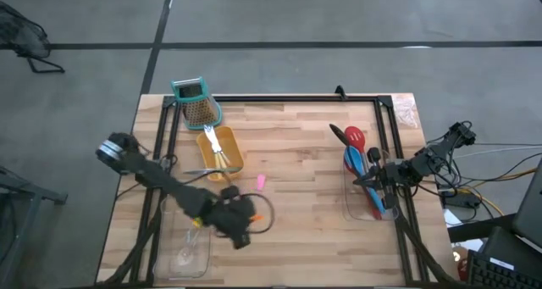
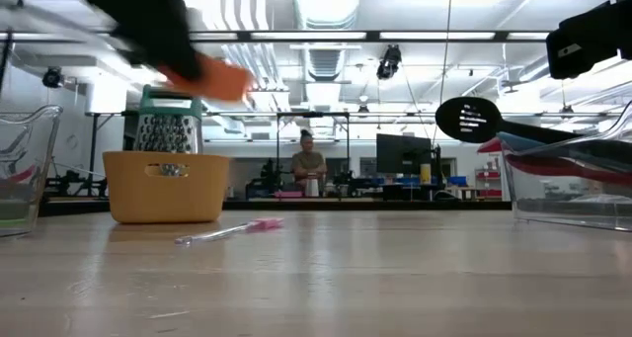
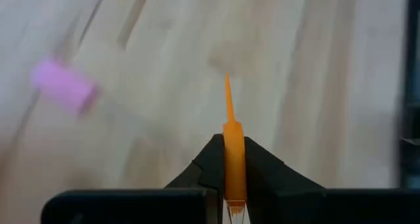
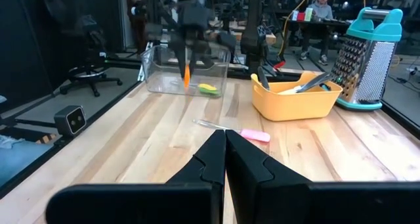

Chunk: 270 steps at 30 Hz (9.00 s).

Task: Pick & Place Kitchen Items
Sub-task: Put the orange spatula into the left transparent bin, then put the pink spatula into the left transparent bin

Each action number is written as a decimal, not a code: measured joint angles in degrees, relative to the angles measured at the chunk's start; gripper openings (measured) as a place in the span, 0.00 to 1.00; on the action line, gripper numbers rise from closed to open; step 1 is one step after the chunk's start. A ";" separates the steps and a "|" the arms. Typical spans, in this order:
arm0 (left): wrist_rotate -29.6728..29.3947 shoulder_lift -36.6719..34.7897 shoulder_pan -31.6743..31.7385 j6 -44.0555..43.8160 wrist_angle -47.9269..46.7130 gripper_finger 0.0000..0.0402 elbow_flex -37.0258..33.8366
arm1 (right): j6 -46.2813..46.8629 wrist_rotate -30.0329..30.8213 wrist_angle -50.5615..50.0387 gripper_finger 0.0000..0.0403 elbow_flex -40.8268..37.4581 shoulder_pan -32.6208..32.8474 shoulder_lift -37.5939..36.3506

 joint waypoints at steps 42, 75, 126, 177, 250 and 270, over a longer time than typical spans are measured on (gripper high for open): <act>-1.18 0.16 -25.44 -59.58 -39.19 0.09 -0.52 | 0.08 0.00 -0.03 0.02 0.00 0.01 0.00; -19.22 -3.53 -23.38 -52.10 -38.83 0.31 7.07 | 0.02 0.02 -0.01 0.02 0.00 0.01 -0.02; -26.89 20.61 11.23 -24.90 -8.34 0.53 7.85 | 0.09 0.00 0.00 0.02 0.00 0.01 -0.02; -6.94 21.02 13.66 -23.99 -6.73 0.53 8.66 | 0.09 0.00 0.01 0.02 0.00 0.01 -0.02; -5.28 21.22 12.66 -7.02 -3.86 0.46 11.61 | 0.01 0.00 0.03 0.02 -0.01 0.00 0.00; 0.92 21.04 14.42 -5.59 -2.88 0.43 7.50 | 0.08 0.01 0.03 0.02 -0.02 0.00 0.00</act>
